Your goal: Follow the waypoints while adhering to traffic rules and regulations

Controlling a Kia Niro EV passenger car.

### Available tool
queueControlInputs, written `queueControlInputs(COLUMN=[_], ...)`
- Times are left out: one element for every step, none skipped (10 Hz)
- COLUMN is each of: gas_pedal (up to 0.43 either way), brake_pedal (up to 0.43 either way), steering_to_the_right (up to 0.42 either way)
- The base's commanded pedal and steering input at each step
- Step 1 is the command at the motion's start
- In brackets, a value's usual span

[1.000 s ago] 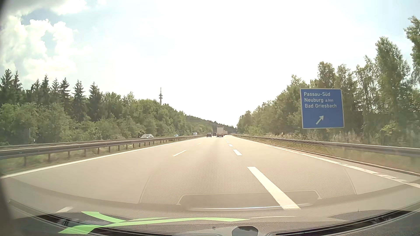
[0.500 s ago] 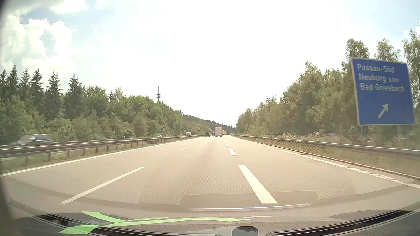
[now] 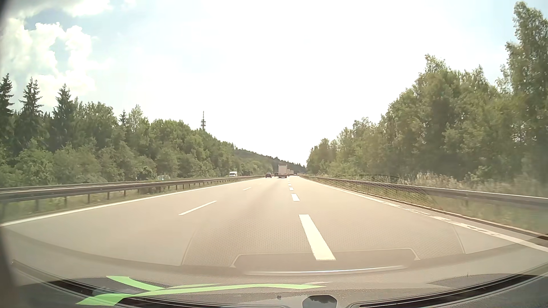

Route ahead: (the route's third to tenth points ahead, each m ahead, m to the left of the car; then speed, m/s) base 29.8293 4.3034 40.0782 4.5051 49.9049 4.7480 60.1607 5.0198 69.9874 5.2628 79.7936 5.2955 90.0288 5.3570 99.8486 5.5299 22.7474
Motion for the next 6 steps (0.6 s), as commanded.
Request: queueControlInputs(gas_pedal=[0.209,0.209,0.209,0.209,0.209,0.197], brake_pedal=[0.0,0.0,0.0,0.0,0.0,0.0], steering_to_the_right=[0.0,0.0,0.0,0.0,0.0,0.0])
